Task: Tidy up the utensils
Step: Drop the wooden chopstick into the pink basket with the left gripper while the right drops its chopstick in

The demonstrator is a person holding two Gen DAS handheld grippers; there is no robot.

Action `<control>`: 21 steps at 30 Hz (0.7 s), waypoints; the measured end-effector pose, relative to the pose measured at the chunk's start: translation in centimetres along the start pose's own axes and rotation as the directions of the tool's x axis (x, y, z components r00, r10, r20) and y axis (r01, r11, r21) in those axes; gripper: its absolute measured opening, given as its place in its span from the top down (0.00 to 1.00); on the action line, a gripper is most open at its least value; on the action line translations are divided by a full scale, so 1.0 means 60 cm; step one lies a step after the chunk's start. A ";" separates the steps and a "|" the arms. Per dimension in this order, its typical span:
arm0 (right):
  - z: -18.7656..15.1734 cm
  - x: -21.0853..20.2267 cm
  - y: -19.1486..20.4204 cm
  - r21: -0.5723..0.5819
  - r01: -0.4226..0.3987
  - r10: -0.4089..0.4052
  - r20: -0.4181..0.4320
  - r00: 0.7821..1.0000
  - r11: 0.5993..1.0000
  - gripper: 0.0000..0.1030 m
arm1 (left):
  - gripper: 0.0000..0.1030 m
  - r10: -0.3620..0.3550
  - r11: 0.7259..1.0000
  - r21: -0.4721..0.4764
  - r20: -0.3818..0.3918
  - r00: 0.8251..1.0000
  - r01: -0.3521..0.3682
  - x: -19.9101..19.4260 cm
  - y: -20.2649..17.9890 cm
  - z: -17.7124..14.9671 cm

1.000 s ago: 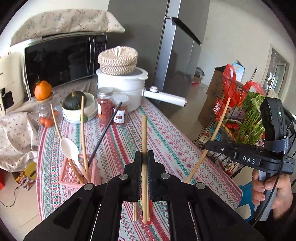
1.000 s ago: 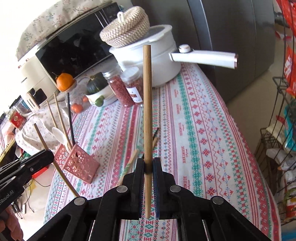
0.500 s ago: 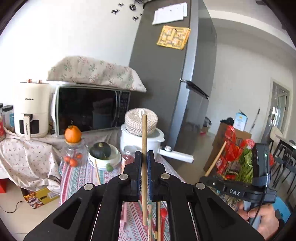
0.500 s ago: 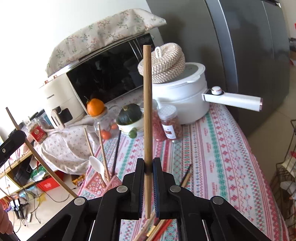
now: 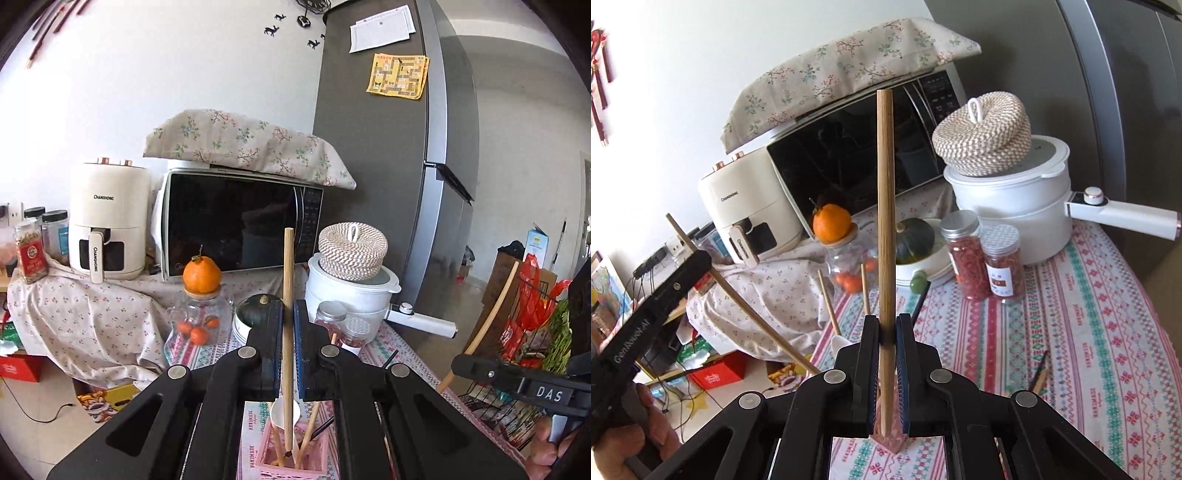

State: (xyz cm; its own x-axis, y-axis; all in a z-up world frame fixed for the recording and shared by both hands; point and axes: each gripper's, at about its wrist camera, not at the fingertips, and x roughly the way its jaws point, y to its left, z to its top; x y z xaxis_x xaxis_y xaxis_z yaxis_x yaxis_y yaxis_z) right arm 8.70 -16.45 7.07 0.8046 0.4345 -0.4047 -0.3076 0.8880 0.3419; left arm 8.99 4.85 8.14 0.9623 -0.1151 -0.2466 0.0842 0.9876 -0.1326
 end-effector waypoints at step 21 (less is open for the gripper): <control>-0.022 0.101 0.038 -0.048 0.001 -0.003 -0.033 0.999 0.999 0.93 | 0.35 0.066 0.997 0.046 -0.269 0.961 -0.055 0.048 0.026 -0.069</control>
State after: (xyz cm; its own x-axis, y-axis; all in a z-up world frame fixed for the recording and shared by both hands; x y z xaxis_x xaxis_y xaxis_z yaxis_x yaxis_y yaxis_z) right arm 12.24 -11.62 4.28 0.7884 0.4370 -0.4330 -0.3310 0.8946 0.3002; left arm 10.78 5.62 3.24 0.8605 -0.0745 -0.5039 0.0429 0.9963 -0.0742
